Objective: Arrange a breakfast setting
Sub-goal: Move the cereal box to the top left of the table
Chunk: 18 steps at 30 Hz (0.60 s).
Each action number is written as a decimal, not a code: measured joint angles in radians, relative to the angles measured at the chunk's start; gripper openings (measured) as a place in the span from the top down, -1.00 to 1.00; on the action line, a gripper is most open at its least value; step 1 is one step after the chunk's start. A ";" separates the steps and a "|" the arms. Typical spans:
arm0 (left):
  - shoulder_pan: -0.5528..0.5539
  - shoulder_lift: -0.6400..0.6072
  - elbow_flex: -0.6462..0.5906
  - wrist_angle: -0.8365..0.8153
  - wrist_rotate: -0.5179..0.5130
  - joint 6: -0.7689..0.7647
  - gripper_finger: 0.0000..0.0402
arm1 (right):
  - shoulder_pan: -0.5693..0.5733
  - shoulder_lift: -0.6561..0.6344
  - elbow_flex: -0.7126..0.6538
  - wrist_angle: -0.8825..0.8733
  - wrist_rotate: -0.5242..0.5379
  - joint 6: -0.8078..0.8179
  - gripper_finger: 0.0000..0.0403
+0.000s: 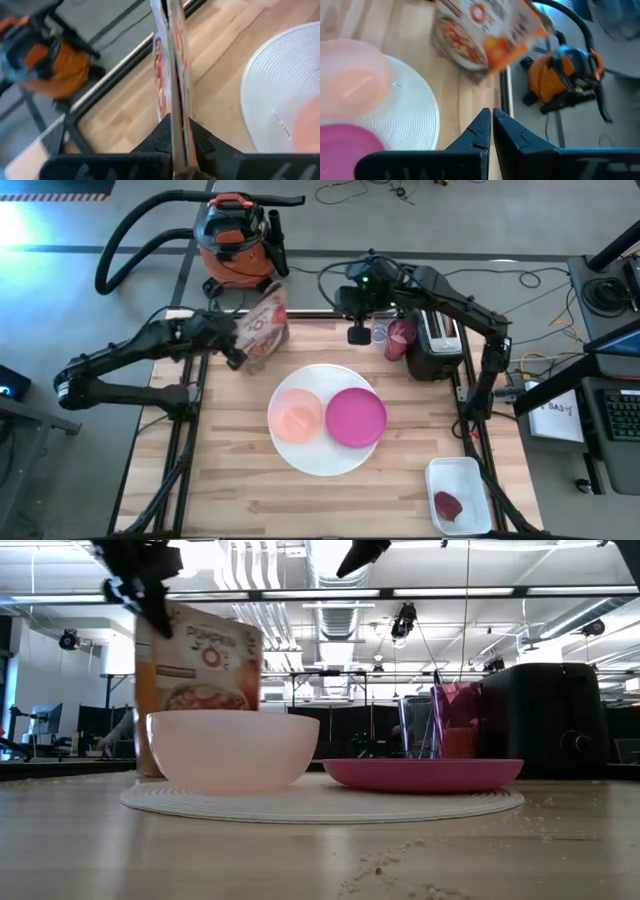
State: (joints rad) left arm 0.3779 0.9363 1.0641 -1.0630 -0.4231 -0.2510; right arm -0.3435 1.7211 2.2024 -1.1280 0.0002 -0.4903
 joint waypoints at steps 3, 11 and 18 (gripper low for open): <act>0.000 -0.057 0.000 -0.114 -0.062 -0.098 1.00 | -0.001 -0.019 0.000 -0.006 0.035 0.046 0.95; 0.000 -0.169 0.000 -0.264 -0.207 -0.307 1.00 | -0.004 -0.078 0.000 -0.144 0.004 0.101 0.95; 0.000 -0.170 -0.005 -0.255 -0.209 -0.315 1.00 | -0.004 -0.079 -0.021 -0.179 -0.241 0.156 0.95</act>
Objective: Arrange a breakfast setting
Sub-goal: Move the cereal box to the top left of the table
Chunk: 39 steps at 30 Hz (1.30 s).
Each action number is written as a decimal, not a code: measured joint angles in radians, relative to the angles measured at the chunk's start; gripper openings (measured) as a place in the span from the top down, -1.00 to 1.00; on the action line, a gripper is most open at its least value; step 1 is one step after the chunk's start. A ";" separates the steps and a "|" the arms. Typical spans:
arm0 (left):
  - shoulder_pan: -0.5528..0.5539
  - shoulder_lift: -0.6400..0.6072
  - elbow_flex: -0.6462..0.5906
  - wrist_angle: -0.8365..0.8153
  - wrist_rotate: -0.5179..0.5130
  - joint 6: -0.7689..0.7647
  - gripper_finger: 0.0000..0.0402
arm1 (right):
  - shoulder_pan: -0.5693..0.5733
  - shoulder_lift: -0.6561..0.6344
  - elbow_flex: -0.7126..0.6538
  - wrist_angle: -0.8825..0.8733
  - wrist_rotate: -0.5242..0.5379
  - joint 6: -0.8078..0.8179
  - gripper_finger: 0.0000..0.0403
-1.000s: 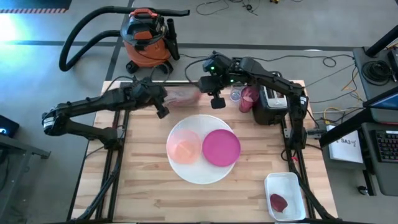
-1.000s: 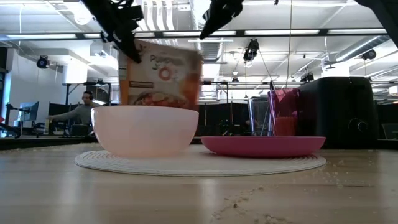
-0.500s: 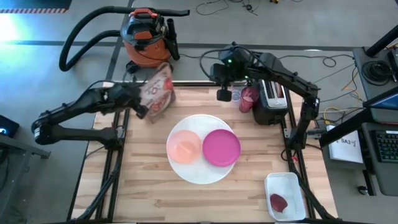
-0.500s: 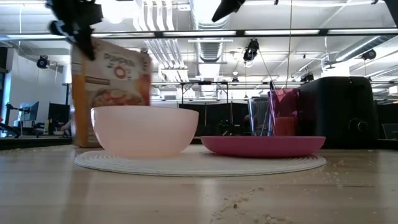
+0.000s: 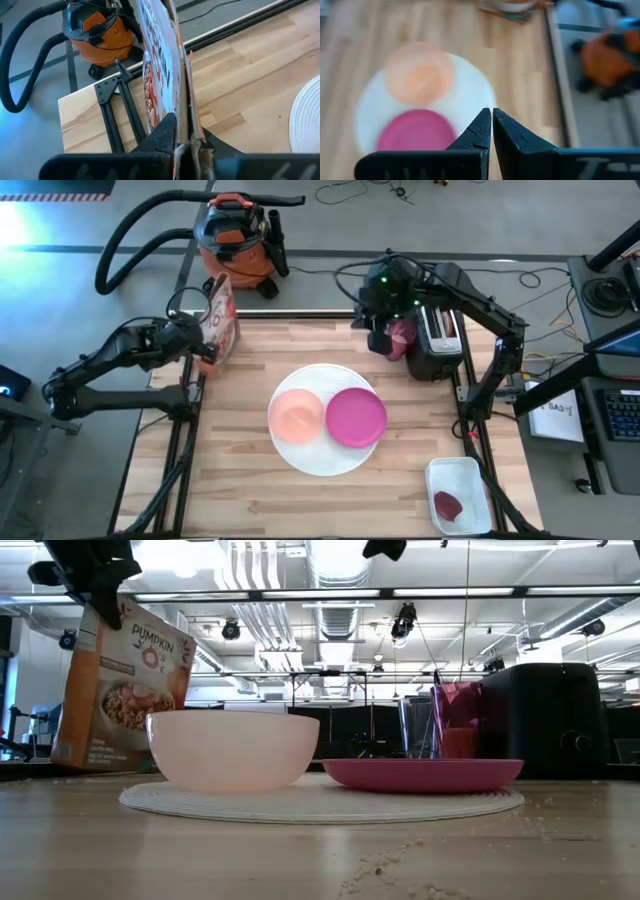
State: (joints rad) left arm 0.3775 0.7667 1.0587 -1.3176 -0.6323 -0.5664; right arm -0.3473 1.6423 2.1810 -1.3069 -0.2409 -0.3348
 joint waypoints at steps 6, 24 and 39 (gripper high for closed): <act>-0.001 -0.007 -0.099 0.097 -0.005 -0.028 1.00 | 0.000 0.010 -0.106 0.004 -0.088 -0.051 0.95; 0.010 -0.034 -0.151 0.217 -0.032 -0.082 1.00 | -0.088 -0.008 -0.290 0.004 -0.092 -0.085 0.95; 0.025 0.000 -0.137 0.165 -0.185 -0.107 1.00 | -0.089 -0.050 -0.290 0.003 -0.100 -0.043 0.95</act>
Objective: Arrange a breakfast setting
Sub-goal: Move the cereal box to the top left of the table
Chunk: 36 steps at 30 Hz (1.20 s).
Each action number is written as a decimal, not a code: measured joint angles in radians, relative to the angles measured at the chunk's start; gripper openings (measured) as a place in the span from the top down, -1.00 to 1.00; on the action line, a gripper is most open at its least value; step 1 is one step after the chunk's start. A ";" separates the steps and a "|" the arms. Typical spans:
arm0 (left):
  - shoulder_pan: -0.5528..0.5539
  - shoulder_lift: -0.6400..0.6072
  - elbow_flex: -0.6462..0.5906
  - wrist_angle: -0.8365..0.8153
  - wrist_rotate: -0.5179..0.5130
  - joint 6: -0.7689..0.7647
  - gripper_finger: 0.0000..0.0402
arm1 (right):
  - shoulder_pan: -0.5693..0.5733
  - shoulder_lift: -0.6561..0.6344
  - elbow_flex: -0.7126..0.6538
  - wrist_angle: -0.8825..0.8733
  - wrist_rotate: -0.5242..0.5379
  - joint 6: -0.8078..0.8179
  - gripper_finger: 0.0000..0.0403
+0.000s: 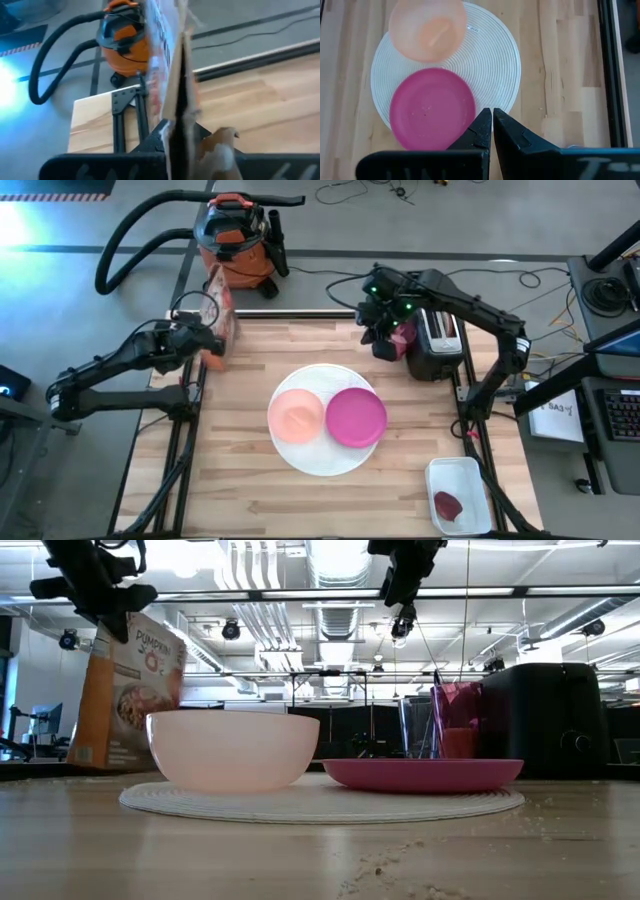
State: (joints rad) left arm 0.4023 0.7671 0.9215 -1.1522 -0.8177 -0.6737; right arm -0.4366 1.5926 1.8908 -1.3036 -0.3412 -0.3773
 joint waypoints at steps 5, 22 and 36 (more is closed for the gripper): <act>0.000 0.014 0.000 0.004 0.033 -0.001 1.00 | 0.000 -0.001 0.000 0.000 0.000 0.001 0.95; 0.002 0.040 0.000 0.008 0.019 -0.023 1.00 | 0.000 -0.001 0.000 0.007 0.001 0.021 0.95; 0.002 0.093 0.001 0.008 0.027 0.107 1.00 | 0.000 -0.001 0.000 0.009 0.001 0.002 0.95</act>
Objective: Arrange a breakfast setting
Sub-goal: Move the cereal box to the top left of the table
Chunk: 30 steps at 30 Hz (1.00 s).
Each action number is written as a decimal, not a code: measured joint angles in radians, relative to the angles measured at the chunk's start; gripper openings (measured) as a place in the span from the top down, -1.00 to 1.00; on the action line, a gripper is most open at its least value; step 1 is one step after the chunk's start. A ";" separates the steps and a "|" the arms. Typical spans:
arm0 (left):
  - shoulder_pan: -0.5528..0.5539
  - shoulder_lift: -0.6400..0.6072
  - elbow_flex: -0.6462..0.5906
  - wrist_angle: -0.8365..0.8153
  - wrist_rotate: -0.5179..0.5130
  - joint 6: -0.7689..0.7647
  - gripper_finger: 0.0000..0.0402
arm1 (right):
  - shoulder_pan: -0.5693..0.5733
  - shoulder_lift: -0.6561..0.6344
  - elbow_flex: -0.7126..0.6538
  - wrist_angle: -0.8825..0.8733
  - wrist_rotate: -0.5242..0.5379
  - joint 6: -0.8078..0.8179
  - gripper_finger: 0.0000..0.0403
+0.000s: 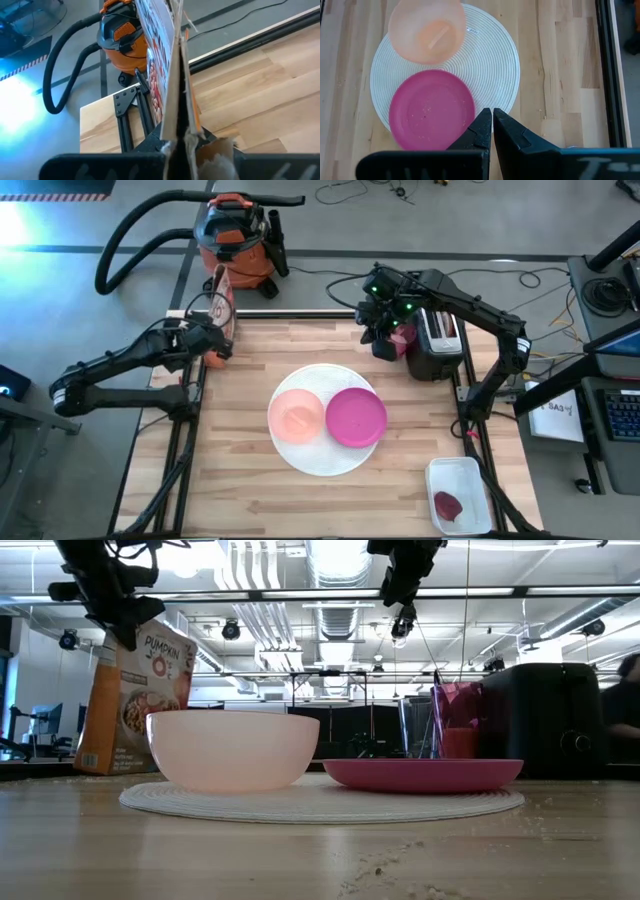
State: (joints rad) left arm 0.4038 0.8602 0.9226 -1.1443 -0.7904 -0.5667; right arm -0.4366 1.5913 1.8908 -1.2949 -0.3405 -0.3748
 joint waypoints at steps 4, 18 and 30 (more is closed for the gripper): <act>0.000 -0.017 0.000 0.004 0.014 0.000 1.00 | 0.000 0.000 0.000 0.001 0.000 0.000 0.95; 0.000 -0.111 -0.001 0.003 0.172 0.008 1.00 | 0.000 0.000 0.000 0.003 0.000 0.000 0.95; -0.001 -0.141 -0.001 -0.038 0.158 0.072 1.00 | 0.000 0.000 0.000 0.003 0.000 0.000 0.95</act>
State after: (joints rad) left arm 0.4030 0.7197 0.9215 -1.1826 -0.6323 -0.4950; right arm -0.4366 1.5913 1.8907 -1.2919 -0.3401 -0.3748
